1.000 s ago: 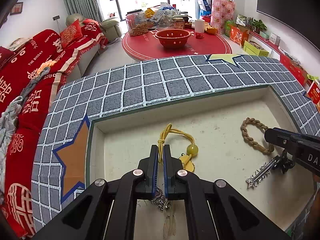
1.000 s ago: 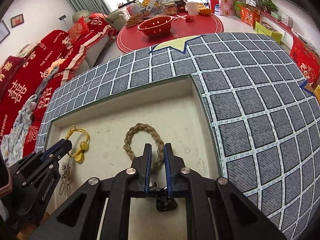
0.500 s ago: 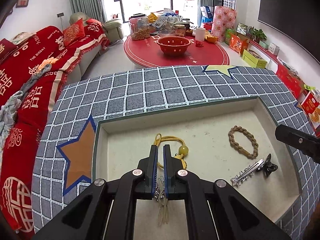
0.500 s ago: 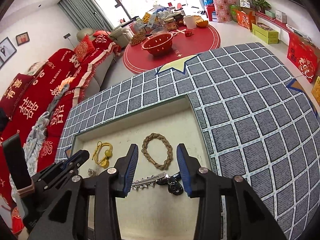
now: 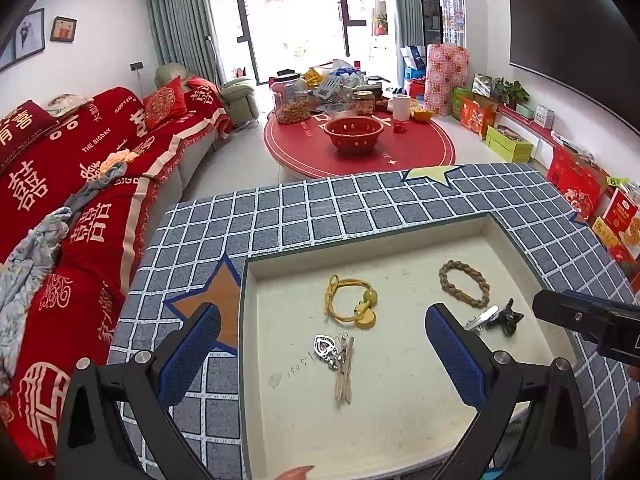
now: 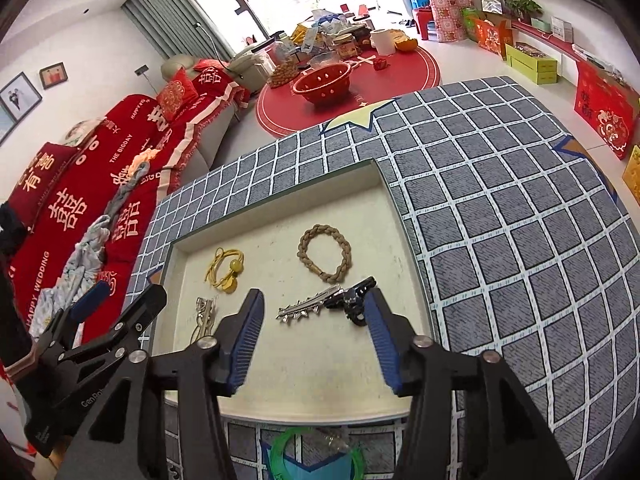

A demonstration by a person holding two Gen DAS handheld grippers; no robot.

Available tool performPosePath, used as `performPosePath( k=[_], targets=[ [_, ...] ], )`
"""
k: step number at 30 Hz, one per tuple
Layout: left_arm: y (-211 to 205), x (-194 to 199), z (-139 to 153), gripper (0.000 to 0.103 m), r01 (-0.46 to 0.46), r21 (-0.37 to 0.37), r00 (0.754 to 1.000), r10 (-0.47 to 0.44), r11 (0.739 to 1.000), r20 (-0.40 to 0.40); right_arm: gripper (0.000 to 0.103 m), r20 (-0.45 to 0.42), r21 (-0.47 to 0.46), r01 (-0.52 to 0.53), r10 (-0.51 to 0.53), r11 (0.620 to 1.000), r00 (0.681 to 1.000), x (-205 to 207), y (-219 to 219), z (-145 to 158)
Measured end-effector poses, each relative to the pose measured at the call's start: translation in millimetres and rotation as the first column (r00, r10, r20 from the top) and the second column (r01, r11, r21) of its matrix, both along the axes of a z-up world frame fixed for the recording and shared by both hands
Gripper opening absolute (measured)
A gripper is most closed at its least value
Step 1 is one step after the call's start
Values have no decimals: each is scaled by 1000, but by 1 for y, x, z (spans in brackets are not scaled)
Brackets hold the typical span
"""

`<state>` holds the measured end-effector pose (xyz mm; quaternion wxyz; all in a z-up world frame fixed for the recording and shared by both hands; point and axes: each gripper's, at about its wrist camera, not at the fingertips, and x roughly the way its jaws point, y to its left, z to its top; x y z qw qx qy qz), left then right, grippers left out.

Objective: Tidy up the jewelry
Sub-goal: 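Move both tools back from the tray toward the heart pendant and beaded bracelet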

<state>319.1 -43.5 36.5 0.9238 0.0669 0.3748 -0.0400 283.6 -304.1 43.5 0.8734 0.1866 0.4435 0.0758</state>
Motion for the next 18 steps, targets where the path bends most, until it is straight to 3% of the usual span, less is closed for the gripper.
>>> performPosePath(
  k=[2, 8, 12, 18],
  targets=[
    [4, -12, 5, 103, 19, -18, 1000, -19, 1000, -2, 81, 10, 9, -7, 7, 1000, 1000, -10, 1, 3],
    [13, -58, 11, 103, 64, -80, 998, -65, 995, -5, 84, 26, 9, -38, 38, 999, 999, -43, 5, 14],
    [22, -92, 10, 103, 71, -103, 997, -72, 992, 1, 103, 45, 7, -59, 58, 998, 997, -67, 9, 22],
    [36, -136, 7, 103, 70, -168, 997, -74, 983, -19, 103, 66, 13, -72, 71, 997, 995, -103, 13, 29]
  ],
)
